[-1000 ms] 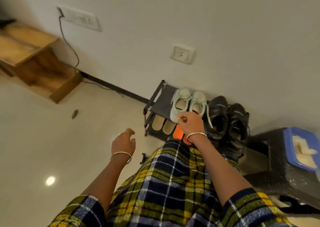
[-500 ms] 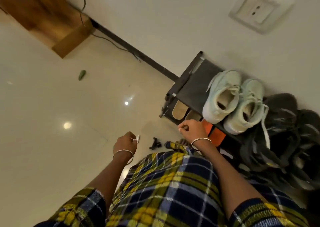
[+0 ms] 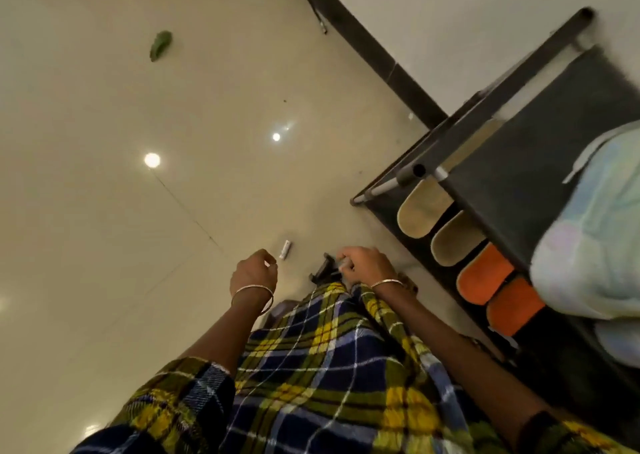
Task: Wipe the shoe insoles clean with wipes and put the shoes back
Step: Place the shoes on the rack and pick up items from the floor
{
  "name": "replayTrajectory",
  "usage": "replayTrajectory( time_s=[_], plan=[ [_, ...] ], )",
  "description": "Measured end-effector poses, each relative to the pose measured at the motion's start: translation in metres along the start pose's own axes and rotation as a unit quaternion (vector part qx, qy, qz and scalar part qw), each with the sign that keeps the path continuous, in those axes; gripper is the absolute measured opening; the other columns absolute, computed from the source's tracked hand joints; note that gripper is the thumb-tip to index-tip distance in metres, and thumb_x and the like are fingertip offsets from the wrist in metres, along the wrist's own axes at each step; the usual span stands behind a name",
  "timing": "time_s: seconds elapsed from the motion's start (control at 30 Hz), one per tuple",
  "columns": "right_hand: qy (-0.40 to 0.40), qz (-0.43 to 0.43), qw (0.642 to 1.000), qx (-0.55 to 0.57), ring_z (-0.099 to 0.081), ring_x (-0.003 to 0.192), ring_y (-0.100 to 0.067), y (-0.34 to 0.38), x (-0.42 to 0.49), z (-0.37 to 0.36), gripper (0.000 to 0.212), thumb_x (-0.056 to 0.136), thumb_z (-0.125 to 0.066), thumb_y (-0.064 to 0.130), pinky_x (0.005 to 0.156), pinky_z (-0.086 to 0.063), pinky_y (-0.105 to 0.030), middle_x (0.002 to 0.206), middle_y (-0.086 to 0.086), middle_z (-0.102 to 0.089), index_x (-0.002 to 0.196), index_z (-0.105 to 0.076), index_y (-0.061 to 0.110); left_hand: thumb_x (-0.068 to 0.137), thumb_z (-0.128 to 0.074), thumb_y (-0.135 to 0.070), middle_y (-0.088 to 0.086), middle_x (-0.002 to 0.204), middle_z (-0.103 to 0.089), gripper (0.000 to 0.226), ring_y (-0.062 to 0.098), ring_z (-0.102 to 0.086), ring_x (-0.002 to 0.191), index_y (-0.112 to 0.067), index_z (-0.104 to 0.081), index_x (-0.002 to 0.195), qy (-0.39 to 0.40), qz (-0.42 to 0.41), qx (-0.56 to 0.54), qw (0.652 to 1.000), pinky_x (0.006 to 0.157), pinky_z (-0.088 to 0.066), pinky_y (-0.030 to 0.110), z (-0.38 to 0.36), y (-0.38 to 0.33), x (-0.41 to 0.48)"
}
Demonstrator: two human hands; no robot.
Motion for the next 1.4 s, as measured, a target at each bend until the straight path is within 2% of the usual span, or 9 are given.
replayTrajectory(
  time_s=[0.13,0.33,0.43,0.53,0.63,0.8,1.03,1.2,1.4],
  plan=[
    [0.077,-0.002,0.997,-0.026,-0.055,0.12,-0.038,-0.004,0.026,-0.043,0.057,0.097,-0.054,0.027,0.099,-0.045,-0.043,0.134,-0.016,-0.056,0.149,-0.033,0.038,0.092,-0.053,-0.03,0.007,0.09,-0.071,0.014,0.028,-0.064,0.079,-0.028,-0.067,0.093,0.004,-0.005,-0.007,1.0,0.065,-0.048,0.029,-0.022,-0.004,0.022],
    [0.127,0.007,0.986,-0.111,-0.056,0.12,-0.036,-0.02,0.051,-0.079,0.069,0.099,-0.046,0.033,0.098,-0.045,-0.042,0.142,-0.015,-0.05,0.153,-0.006,0.05,0.096,-0.049,-0.028,0.008,0.096,-0.066,0.019,0.032,-0.063,0.085,-0.025,-0.067,0.103,-0.01,-0.017,0.038,0.999,0.066,-0.046,0.031,-0.04,-0.017,0.033],
    [0.101,0.044,0.983,-0.148,-0.057,0.119,-0.037,-0.014,0.057,-0.079,0.057,0.1,-0.039,0.027,0.096,-0.047,-0.044,0.146,-0.012,-0.047,0.152,-0.017,0.039,0.097,-0.051,-0.024,0.007,0.104,-0.06,0.023,0.031,-0.061,0.094,-0.026,-0.071,0.106,-0.016,-0.034,0.043,0.998,0.073,-0.05,0.033,-0.051,-0.021,0.036],
    [0.024,0.079,0.976,-0.202,-0.062,0.108,-0.038,-0.001,0.059,-0.065,0.033,0.1,-0.043,0.015,0.085,-0.051,-0.044,0.127,-0.015,-0.06,0.133,-0.043,0.013,0.096,-0.053,-0.022,0.004,0.12,-0.054,0.024,0.03,-0.057,0.106,-0.028,-0.072,0.11,-0.003,-0.048,0.045,0.998,0.082,-0.052,0.04,-0.063,-0.022,0.039],
    [-0.009,0.051,0.976,-0.209,-0.062,0.109,-0.036,-0.009,0.063,-0.055,0.025,0.101,-0.044,0.011,0.086,-0.052,-0.043,0.122,-0.014,-0.06,0.123,-0.055,0.01,0.095,-0.055,-0.021,0.004,0.124,-0.054,0.025,0.029,-0.056,0.109,-0.028,-0.071,0.113,0.005,-0.054,0.067,0.996,0.084,-0.052,0.04,-0.066,-0.022,0.042],
    [-0.007,0.091,0.969,-0.231,-0.064,0.104,-0.039,-0.006,0.064,-0.053,0.025,0.1,-0.042,0.009,0.077,-0.051,-0.042,0.113,-0.016,-0.064,0.123,-0.049,0.012,0.096,-0.054,-0.02,0.003,0.12,-0.056,0.025,0.029,-0.058,0.105,-0.028,-0.071,0.114,0.01,-0.06,0.087,0.994,0.079,-0.052,0.04,-0.07,-0.02,0.043],
    [0.005,0.089,0.969,-0.228,-0.061,0.105,-0.034,-0.005,0.069,-0.078,0.038,0.089,-0.065,0.024,0.077,-0.051,-0.041,0.121,-0.012,-0.051,0.122,-0.05,0.014,0.094,-0.059,-0.023,0.005,0.101,-0.059,0.019,0.032,-0.062,0.089,-0.019,-0.067,0.111,-0.017,-0.057,0.132,0.989,0.064,-0.048,0.036,-0.067,-0.023,0.049],
    [-0.018,0.115,0.96,-0.256,-0.06,0.105,-0.035,-0.009,0.078,-0.077,0.026,0.098,-0.046,0.005,0.078,-0.052,-0.042,0.125,-0.014,-0.047,0.122,-0.054,0.008,0.093,-0.06,-0.019,0.007,0.099,-0.062,0.017,0.034,-0.063,0.088,-0.018,-0.061,0.11,-0.037,-0.053,0.149,0.987,0.059,-0.038,0.033,-0.062,-0.029,0.05],
    [-0.054,0.074,0.983,-0.162,-0.061,0.096,-0.034,-0.043,0.083,-0.047,0.017,0.096,-0.054,0.015,0.082,-0.052,-0.043,0.116,-0.012,-0.052,0.108,-0.064,0.008,0.093,-0.058,-0.024,0.011,0.094,-0.066,0.022,0.037,-0.063,0.078,-0.014,-0.045,0.108,-0.045,-0.021,0.103,0.993,0.055,-0.037,0.033,-0.058,-0.023,0.055]
  ],
)
Point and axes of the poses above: each hand's wrist, its own x-axis towards the middle knuckle, its own z-axis out of the back of the hand, y = z × x, the point moved 10 cm from there along x, towards the middle knuckle
